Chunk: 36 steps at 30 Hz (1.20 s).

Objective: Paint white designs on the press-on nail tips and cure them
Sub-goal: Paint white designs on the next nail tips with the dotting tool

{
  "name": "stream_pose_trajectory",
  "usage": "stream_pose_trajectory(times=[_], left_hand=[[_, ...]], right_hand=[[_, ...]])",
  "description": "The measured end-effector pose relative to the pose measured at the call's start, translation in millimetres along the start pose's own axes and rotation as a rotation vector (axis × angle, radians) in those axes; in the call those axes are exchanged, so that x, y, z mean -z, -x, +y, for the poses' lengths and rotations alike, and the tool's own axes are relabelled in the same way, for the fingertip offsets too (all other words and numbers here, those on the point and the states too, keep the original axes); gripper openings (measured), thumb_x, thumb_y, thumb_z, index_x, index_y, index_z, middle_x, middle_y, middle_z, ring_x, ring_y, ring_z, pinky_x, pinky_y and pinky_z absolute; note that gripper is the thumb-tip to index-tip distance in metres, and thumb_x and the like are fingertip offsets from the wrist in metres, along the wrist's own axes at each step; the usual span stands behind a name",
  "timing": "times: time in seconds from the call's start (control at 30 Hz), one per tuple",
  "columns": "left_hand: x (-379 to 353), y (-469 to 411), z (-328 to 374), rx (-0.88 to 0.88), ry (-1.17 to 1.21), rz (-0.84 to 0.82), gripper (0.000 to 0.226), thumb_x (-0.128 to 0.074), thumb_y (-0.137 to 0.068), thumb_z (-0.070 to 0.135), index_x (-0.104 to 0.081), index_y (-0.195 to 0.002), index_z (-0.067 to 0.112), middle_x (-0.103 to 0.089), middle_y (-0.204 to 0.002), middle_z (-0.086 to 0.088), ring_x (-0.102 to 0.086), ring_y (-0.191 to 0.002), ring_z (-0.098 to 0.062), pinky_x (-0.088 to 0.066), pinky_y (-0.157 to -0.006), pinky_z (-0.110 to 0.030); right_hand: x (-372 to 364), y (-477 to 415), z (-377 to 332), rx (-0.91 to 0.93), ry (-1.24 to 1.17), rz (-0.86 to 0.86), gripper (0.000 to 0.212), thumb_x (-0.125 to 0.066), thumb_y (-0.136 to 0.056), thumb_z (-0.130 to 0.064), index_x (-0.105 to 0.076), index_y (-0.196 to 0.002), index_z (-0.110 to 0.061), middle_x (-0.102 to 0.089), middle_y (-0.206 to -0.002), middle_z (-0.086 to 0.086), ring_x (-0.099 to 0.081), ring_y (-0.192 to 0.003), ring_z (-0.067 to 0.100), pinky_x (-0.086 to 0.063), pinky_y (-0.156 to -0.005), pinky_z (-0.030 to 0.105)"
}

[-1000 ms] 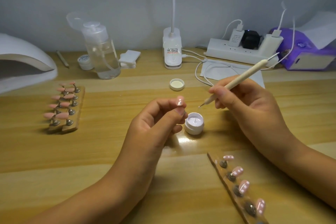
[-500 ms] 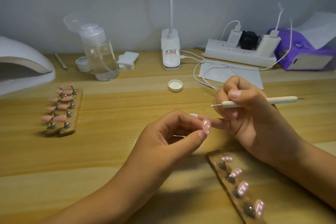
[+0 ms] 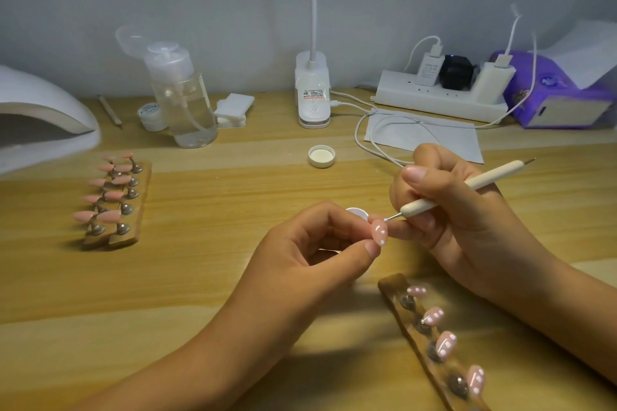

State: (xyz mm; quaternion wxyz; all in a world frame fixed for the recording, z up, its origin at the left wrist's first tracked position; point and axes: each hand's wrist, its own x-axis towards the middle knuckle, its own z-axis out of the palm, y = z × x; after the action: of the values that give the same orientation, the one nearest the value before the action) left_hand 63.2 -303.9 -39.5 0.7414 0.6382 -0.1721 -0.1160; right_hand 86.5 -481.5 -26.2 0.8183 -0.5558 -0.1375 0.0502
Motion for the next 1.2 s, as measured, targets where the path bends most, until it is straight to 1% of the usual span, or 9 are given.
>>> stream_pose_trajectory(times=[0.13,0.4,0.6,0.73,0.83,0.9,0.97,1.07,1.2], left_hand=[[-0.5,0.4,0.5,-0.001,-0.003,0.002,0.007,-0.069,-0.079,0.015,-0.072,-0.077,0.021,-0.073,-0.085,0.008,-0.062,-0.078,-0.003,-0.045,-0.065,-0.011],[-0.4,0.3,0.6,-0.002,-0.018,0.002,0.006,-0.069,-0.079,0.016,-0.072,-0.078,0.021,-0.073,-0.083,0.009,-0.062,-0.077,-0.003,-0.045,-0.066,-0.010],[-1.1,1.0,2.3,-0.009,-0.021,0.003,0.009,-0.068,-0.079,0.014,-0.071,-0.076,0.022,-0.072,-0.081,0.010,-0.060,-0.071,0.000,-0.041,-0.060,-0.007],[-0.6,1.1,2.1,-0.003,-0.023,-0.001,0.008,-0.068,-0.079,0.015,-0.071,-0.076,0.022,-0.073,-0.086,0.007,-0.062,-0.078,-0.004,-0.044,-0.065,-0.010],[-0.5,0.7,1.5,0.000,-0.024,0.000,0.008,-0.069,-0.079,0.016,-0.071,-0.077,0.022,-0.073,-0.087,0.007,-0.062,-0.080,-0.005,-0.046,-0.068,-0.012],[-0.5,0.7,1.0,0.002,-0.020,0.000,0.007,-0.069,-0.079,0.015,-0.071,-0.077,0.022,-0.073,-0.088,0.006,-0.062,-0.081,-0.007,-0.047,-0.071,-0.014],[-0.5,0.6,1.3,0.002,-0.022,-0.001,0.007,-0.069,-0.079,0.015,-0.071,-0.077,0.022,-0.073,-0.086,0.007,-0.061,-0.080,-0.005,-0.046,-0.069,-0.013],[-0.5,0.9,2.1,-0.001,-0.026,-0.003,0.007,-0.069,-0.080,0.015,-0.071,-0.077,0.022,-0.072,-0.085,0.008,-0.060,-0.076,-0.003,-0.043,-0.065,-0.010],[-0.6,1.1,1.9,-0.006,-0.018,-0.001,0.008,-0.069,-0.079,0.015,-0.071,-0.076,0.022,-0.072,-0.083,0.009,-0.061,-0.076,-0.003,-0.044,-0.065,-0.010]], right_hand=[[-0.2,0.6,0.0,-0.004,-0.013,-0.004,0.024,-0.063,-0.078,-0.020,-0.051,-0.058,-0.023,-0.046,-0.051,-0.003,-0.044,-0.049,0.005,-0.055,-0.055,0.024],[-1.0,0.4,-0.4,-0.016,-0.020,0.007,0.023,-0.063,-0.076,-0.019,-0.050,-0.057,-0.022,-0.045,-0.051,-0.002,-0.045,-0.049,0.005,-0.055,-0.055,0.023],[-2.7,0.6,-1.0,-0.028,-0.015,0.019,0.022,-0.064,-0.074,-0.020,-0.050,-0.057,-0.022,-0.045,-0.051,-0.002,-0.043,-0.048,0.005,-0.055,-0.053,0.023],[-3.9,0.5,-1.5,-0.038,-0.009,0.037,0.028,-0.065,-0.076,-0.011,-0.048,-0.056,-0.021,-0.043,-0.050,-0.001,-0.040,-0.048,0.007,-0.054,-0.052,0.023],[-5.2,0.3,-2.5,-0.036,-0.017,0.037,0.028,-0.065,-0.075,-0.009,-0.048,-0.055,-0.021,-0.043,-0.050,-0.001,-0.041,-0.048,0.006,-0.054,-0.051,0.022],[-5.3,0.4,-3.0,-0.044,-0.018,0.054,0.028,-0.060,-0.078,-0.009,-0.048,-0.055,-0.021,-0.042,-0.049,-0.001,-0.041,-0.047,0.006,-0.054,-0.050,0.022],[-5.6,0.5,-3.3,-0.049,-0.019,0.061,0.028,-0.056,-0.079,-0.010,-0.048,-0.055,-0.021,-0.042,-0.050,-0.001,-0.042,-0.047,0.005,-0.054,-0.050,0.022],[-5.9,0.7,-3.3,-0.050,-0.018,0.067,0.027,-0.056,-0.079,-0.011,-0.048,-0.055,-0.020,-0.043,-0.050,0.000,-0.042,-0.047,0.006,-0.054,-0.051,0.022],[-5.4,0.8,-2.1,-0.048,-0.016,0.058,0.027,-0.058,-0.080,-0.013,-0.048,-0.056,-0.020,-0.043,-0.050,0.000,-0.041,-0.048,0.007,-0.054,-0.052,0.023]])
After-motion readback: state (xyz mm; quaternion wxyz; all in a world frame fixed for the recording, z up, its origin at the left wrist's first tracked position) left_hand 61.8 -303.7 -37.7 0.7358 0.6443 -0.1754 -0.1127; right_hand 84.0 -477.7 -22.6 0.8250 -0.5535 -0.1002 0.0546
